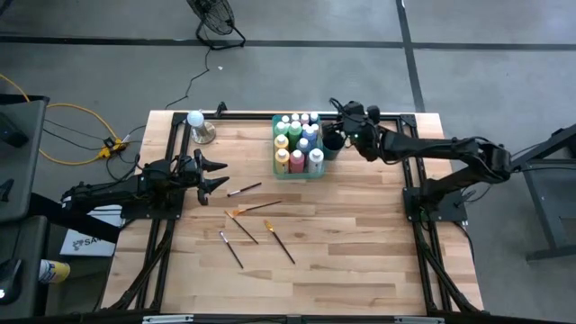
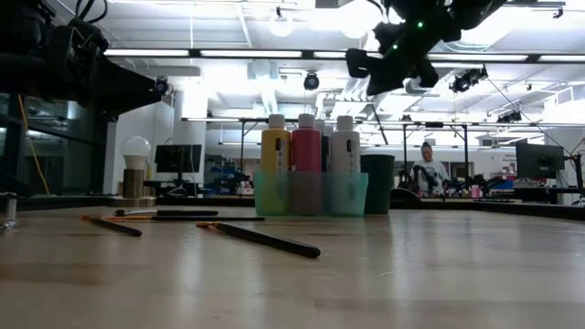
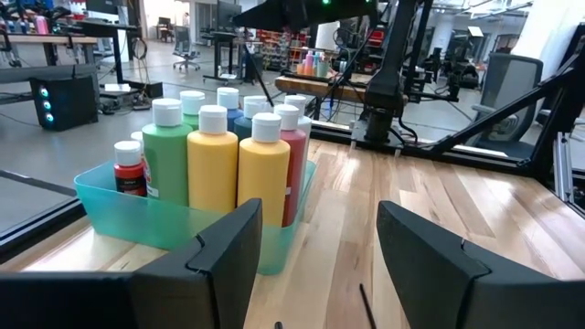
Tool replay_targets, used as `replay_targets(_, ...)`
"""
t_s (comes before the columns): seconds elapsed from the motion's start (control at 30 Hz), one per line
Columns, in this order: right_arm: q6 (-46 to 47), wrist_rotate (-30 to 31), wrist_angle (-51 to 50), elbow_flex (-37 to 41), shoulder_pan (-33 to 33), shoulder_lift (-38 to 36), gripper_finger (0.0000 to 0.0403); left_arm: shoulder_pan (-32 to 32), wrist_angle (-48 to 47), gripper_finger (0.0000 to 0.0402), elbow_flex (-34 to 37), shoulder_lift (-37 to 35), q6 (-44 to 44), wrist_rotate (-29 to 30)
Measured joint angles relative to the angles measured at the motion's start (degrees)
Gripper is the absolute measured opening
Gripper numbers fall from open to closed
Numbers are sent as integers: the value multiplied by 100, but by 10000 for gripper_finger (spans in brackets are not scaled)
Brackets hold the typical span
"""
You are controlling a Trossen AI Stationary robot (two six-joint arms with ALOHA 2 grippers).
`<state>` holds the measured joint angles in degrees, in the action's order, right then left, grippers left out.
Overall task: Pick & Place Paint Supplies
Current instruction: Put the silver paint brush into the green cup
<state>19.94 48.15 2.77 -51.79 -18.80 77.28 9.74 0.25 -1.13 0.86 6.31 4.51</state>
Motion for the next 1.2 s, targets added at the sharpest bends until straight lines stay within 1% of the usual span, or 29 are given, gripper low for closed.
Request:
replay_targets(0.13,-329,-550,344,0,-74,215,4,0,0,211,0,1,0,1)
replay_targets(0.2,-347,-668,355,0,-125,346,4,-1,0,211,0,2,0,1)
replay_targets(0.43,-353,-660,323,2,-160,544,4,0,0,211,0,2,-2,0)
replay_targets(0.6,-340,-673,57,2,-88,550,7,-2,0,211,0,2,0,0)
replay_targets(0.73,-231,-675,-109,2,-24,550,36,-2,0,211,0,2,0,2)
replay_targets(0.93,133,-648,-279,2,28,535,108,-1,0,211,0,1,0,1)
replay_targets(1.07,135,-646,-339,2,318,397,141,-2,0,211,0,2,0,0)
replay_targets(1.2,466,-632,-444,0,791,249,154,0,0,211,0,0,0,0)
